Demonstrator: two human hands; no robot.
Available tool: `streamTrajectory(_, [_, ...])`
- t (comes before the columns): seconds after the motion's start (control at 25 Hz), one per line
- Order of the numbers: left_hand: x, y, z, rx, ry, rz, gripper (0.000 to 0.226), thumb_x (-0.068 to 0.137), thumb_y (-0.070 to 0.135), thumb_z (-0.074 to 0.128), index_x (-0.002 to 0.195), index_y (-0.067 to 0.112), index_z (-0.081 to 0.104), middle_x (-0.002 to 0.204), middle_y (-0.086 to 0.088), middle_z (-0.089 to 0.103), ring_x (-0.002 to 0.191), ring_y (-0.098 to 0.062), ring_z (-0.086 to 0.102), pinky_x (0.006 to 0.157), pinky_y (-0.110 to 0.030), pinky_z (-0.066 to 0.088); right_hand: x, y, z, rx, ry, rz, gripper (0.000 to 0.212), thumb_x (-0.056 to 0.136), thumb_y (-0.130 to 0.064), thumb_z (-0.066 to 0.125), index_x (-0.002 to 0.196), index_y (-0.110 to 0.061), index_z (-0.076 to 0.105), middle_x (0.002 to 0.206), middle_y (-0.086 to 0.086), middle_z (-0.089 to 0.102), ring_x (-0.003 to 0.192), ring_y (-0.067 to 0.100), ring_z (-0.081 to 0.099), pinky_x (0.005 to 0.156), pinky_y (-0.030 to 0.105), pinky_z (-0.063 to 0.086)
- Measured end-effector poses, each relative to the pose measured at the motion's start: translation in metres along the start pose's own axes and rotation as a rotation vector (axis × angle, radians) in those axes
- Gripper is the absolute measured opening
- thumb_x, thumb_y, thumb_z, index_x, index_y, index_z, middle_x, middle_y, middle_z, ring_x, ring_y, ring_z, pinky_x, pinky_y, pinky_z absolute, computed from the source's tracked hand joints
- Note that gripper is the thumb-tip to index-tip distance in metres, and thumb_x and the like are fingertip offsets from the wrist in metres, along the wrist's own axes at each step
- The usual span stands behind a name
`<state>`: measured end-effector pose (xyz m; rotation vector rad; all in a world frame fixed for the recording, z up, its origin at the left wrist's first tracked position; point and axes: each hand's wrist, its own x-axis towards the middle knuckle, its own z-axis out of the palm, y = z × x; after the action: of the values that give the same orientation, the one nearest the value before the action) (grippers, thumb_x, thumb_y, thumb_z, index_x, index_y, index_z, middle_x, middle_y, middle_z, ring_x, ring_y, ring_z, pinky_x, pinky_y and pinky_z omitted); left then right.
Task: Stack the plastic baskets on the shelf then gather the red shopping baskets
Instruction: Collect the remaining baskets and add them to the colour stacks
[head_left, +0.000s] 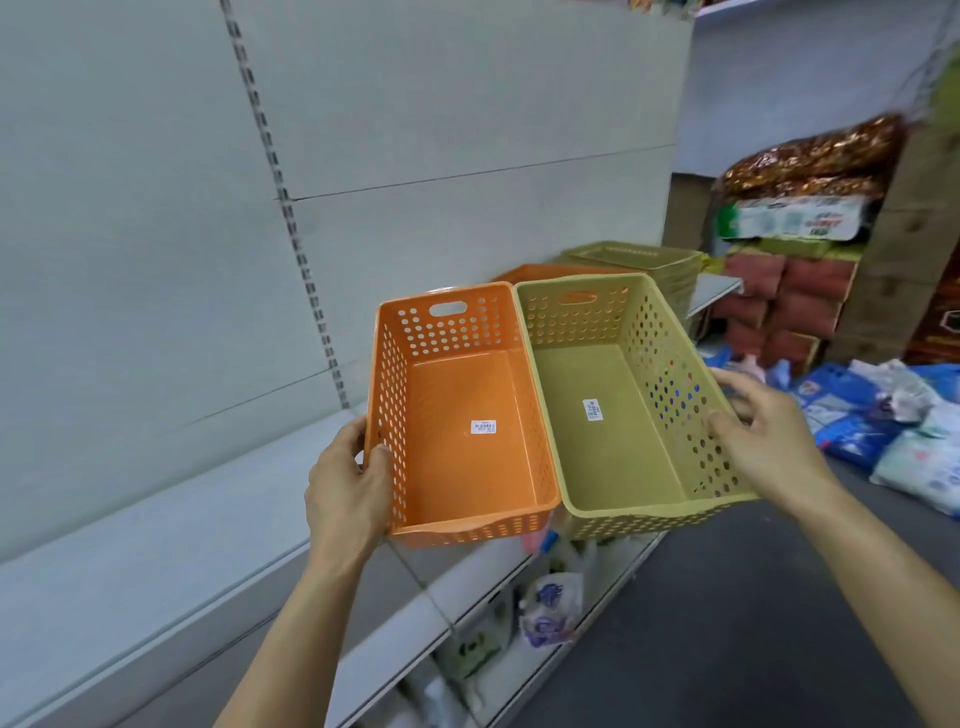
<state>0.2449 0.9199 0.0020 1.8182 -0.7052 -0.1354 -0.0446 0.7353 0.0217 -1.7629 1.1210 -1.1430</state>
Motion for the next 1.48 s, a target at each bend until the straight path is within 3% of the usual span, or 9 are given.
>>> streamTrajectory(0.2, [0.050, 0.043, 0.090, -0.049, 0.024, 0.032, 0.028, 0.092, 0.030, 0.049, 0.104, 0.054, 0.055, 0.096, 0.021, 0.064, 0.091, -0.016, 0.066, 0.085, -0.052, 0.057, 0.107, 0.020, -0.034, 0.008, -0.007, -0.033, 0.040, 0.092, 0.002, 0.049, 0.126, -0.019, 0.055, 0.093, -0.001, 0.069, 0.058, -0.009, 0.063, 0.048, 0.013, 0.048])
streamTrajectory(0.4, [0.086, 0.091, 0.157, -0.097, 0.072, -0.008, 0.029, 0.095, 0.021, 0.049, 0.117, 0.036, 0.062, 0.097, 0.018, 0.065, 0.090, -0.013, 0.066, 0.084, -0.050, 0.058, 0.204, 0.024, -0.069, -0.024, -0.029, -0.116, 0.042, 0.091, 0.002, 0.050, 0.129, -0.014, 0.057, 0.095, 0.003, 0.070, 0.074, 0.005, 0.065, 0.072, 0.037, 0.056])
streamTrajectory(0.6, [0.127, 0.135, 0.196, -0.057, 0.174, 0.009, 0.034, 0.098, 0.023, 0.049, 0.131, 0.026, 0.058, 0.107, 0.008, 0.063, 0.091, -0.022, 0.066, 0.085, -0.053, 0.057, 0.293, 0.032, -0.092, -0.016, -0.059, -0.181, 0.044, 0.090, 0.004, 0.051, 0.130, -0.015, 0.054, 0.086, -0.004, 0.066, 0.058, -0.002, 0.063, 0.053, 0.017, 0.051])
streamTrajectory(0.72, [0.150, 0.157, 0.225, -0.040, 0.248, 0.004, 0.033, 0.097, 0.025, 0.049, 0.129, 0.027, 0.058, 0.107, 0.007, 0.063, 0.093, -0.024, 0.066, 0.085, -0.055, 0.057, 0.355, 0.049, -0.099, 0.018, -0.081, -0.187, 0.045, 0.089, 0.003, 0.052, 0.130, -0.016, 0.055, 0.096, 0.009, 0.069, 0.058, -0.002, 0.064, 0.051, 0.020, 0.054])
streamTrajectory(0.84, [0.172, 0.179, 0.263, -0.038, 0.319, -0.009, 0.036, 0.088, 0.028, 0.049, 0.121, 0.032, 0.062, 0.104, 0.005, 0.067, 0.092, -0.026, 0.068, 0.085, -0.055, 0.057, 0.415, 0.069, -0.108, 0.031, -0.134, -0.198, 0.044, 0.090, 0.000, 0.053, 0.130, -0.018, 0.055, 0.096, 0.010, 0.068, 0.055, -0.004, 0.064, 0.047, 0.020, 0.054])
streamTrajectory(1.12, [0.219, 0.220, 0.377, -0.020, 0.491, -0.144, 0.010, 0.085, 0.031, 0.045, 0.089, 0.032, 0.054, 0.093, 0.001, 0.068, 0.089, -0.030, 0.069, 0.085, -0.053, 0.057, 0.552, 0.101, -0.133, 0.131, -0.257, -0.218, 0.045, 0.091, 0.000, 0.053, 0.133, -0.016, 0.053, 0.104, 0.010, 0.064, 0.075, 0.012, 0.061, 0.064, 0.028, 0.049])
streamTrajectory(1.28, [0.237, 0.215, 0.416, 0.069, 0.551, -0.244, 0.020, 0.085, 0.038, 0.044, 0.097, 0.031, 0.059, 0.094, -0.001, 0.071, 0.085, -0.030, 0.070, 0.083, -0.054, 0.057, 0.605, 0.107, -0.126, 0.199, -0.271, -0.231, 0.044, 0.090, 0.003, 0.052, 0.131, -0.012, 0.053, 0.086, -0.003, 0.062, 0.068, 0.005, 0.056, 0.052, 0.022, 0.048])
streamTrajectory(1.36, [0.244, 0.205, 0.426, 0.126, 0.546, -0.300, 0.024, 0.085, 0.042, 0.044, 0.101, 0.033, 0.060, 0.095, -0.001, 0.072, 0.086, -0.030, 0.070, 0.084, -0.054, 0.056, 0.626, 0.111, -0.114, 0.228, -0.268, -0.225, 0.044, 0.089, 0.002, 0.052, 0.131, -0.013, 0.054, 0.092, 0.004, 0.065, 0.070, 0.008, 0.059, 0.060, 0.027, 0.051])
streamTrajectory(1.48, [0.248, 0.187, 0.437, 0.168, 0.509, -0.365, 0.025, 0.087, 0.039, 0.043, 0.106, 0.034, 0.058, 0.098, -0.001, 0.073, 0.088, -0.029, 0.070, 0.085, -0.053, 0.056, 0.649, 0.123, -0.088, 0.221, -0.249, -0.223, 0.045, 0.087, -0.005, 0.054, 0.130, -0.019, 0.055, 0.100, 0.006, 0.068, 0.080, 0.021, 0.067, 0.078, 0.046, 0.056])
